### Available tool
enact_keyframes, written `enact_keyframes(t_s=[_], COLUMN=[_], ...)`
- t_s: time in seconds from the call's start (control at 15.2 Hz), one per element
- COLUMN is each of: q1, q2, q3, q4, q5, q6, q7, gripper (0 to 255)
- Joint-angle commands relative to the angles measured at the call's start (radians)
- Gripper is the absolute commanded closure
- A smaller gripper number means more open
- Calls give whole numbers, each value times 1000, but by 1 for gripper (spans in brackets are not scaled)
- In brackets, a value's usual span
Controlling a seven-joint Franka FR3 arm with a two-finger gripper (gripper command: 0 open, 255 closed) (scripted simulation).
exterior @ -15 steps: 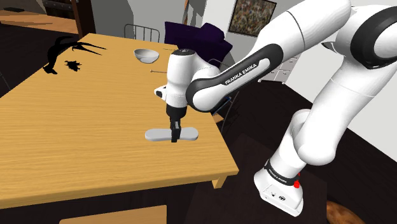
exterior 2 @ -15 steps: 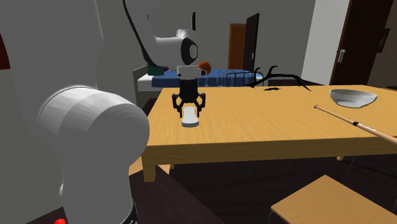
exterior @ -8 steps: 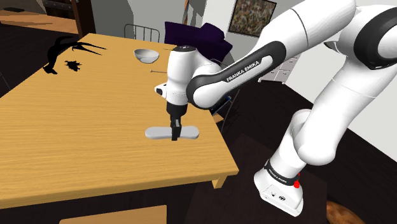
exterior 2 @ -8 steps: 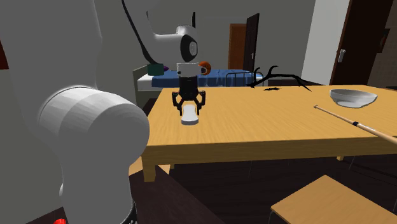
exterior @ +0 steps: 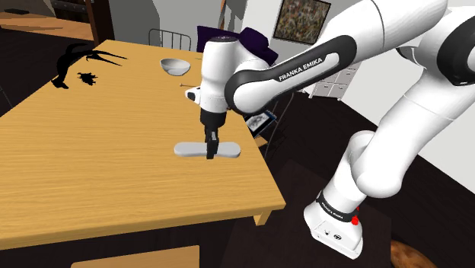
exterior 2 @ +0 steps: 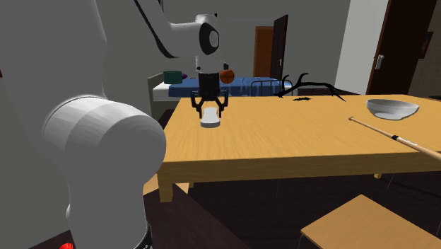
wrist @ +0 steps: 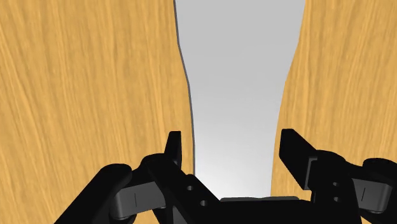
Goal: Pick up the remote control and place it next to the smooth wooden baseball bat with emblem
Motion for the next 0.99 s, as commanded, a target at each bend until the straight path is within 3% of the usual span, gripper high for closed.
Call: enact_keyframes(t_s=[0.0,0.4,0.92], q1=[0,1,-89], q2=[-15,-47,49], q3=[-1,-5,-109], q4=[16,55,157], q5=[4,13,-25], q6=[-30,-101,-107], q7=[-4,-12,-183], gripper=[255,255,255])
